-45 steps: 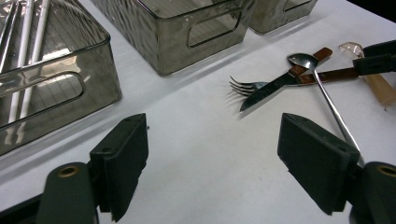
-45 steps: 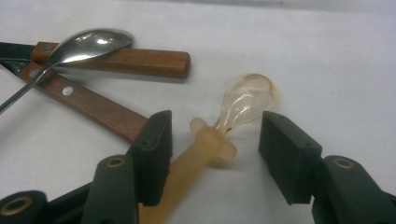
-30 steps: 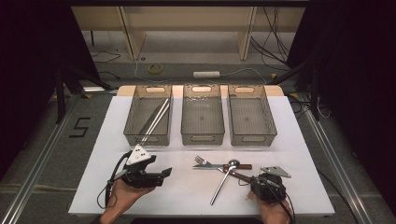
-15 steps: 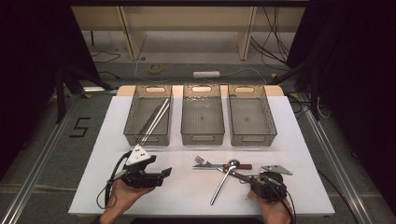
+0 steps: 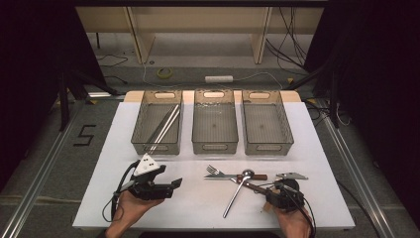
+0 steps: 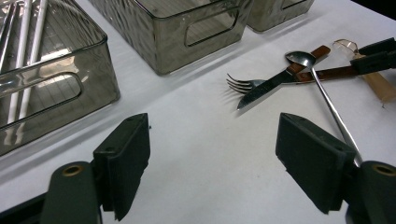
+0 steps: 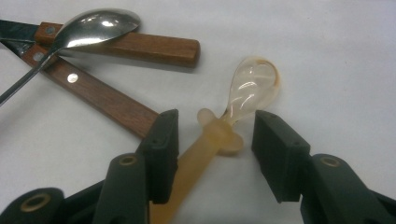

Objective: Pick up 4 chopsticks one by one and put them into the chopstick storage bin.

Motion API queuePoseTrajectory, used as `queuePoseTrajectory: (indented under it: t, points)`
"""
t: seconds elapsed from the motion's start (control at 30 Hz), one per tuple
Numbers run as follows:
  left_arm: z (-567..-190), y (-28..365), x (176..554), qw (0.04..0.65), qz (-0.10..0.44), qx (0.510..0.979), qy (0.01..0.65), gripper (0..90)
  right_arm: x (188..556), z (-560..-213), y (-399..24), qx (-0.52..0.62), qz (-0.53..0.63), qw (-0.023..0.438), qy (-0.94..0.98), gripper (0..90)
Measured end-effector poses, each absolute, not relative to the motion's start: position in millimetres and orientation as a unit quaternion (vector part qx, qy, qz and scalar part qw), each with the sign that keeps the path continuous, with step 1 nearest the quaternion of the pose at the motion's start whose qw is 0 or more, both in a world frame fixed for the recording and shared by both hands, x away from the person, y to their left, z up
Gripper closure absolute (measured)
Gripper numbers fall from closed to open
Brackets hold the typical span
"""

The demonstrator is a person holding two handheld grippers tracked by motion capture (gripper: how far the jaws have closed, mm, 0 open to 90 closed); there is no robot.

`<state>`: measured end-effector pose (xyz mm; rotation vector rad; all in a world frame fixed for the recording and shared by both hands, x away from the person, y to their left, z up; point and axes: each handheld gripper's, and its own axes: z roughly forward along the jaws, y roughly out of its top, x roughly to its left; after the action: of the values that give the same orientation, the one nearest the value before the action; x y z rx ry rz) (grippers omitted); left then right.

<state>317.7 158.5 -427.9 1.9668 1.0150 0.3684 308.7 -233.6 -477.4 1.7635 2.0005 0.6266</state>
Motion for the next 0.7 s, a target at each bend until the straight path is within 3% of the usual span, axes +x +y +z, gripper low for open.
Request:
queuePoseTrajectory:
  t: [0.37,0.7]
  points:
    - [-428.2,158.3,317.8,0.432,0.146,0.791,0.408,26.2,308.2,-476.2,-236.7,0.636,0.225,0.198,0.711,61.7]
    - [-428.0,158.1,317.8,0.431,0.145,0.792,0.408,26.5,305.2,-477.2,-239.0,0.645,0.24,0.201,0.697,64.9]
